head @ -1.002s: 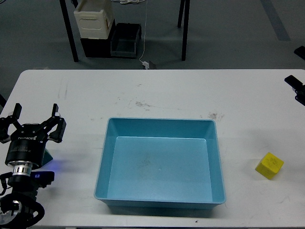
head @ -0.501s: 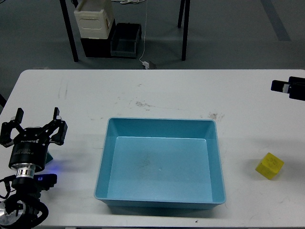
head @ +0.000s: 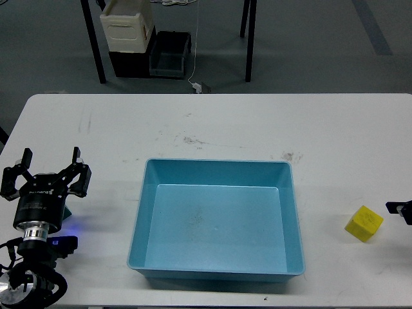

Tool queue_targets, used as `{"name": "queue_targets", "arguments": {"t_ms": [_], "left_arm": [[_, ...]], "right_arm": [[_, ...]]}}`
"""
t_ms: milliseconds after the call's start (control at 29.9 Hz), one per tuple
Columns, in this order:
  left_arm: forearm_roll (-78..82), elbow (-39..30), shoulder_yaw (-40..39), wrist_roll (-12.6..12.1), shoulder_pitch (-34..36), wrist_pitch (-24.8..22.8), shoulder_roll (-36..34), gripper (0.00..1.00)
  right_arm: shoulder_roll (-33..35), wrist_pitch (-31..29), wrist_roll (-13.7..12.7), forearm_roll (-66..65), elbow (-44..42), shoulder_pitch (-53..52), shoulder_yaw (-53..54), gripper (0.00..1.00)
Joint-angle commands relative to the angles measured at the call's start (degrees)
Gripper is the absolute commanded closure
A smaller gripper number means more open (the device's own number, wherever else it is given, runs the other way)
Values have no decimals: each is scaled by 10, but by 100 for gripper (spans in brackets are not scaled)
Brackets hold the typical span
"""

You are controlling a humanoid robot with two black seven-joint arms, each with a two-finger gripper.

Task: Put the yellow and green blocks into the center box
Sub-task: 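Move the right gripper down to the yellow cube and close on it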

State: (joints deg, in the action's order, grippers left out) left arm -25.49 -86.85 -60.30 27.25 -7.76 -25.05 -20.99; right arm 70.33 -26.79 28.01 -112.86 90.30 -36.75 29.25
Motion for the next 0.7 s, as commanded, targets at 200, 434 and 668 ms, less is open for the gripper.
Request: {"name": "queue_targets", "arguments": {"t_ms": [200,434,668], "left_arm": [[0,1,0,0,0,1,2,0],[0,5,1,0,-1,1,4,0],[0,9,0,0,0,1,13,0]], "right_arm": [[-65,0,0,-61,-49,-10,-47,1],[-96,-2,0,-67,-72,-98,-151,1],[-156,-12,0,-61,-119,-162,-219,1]]}}
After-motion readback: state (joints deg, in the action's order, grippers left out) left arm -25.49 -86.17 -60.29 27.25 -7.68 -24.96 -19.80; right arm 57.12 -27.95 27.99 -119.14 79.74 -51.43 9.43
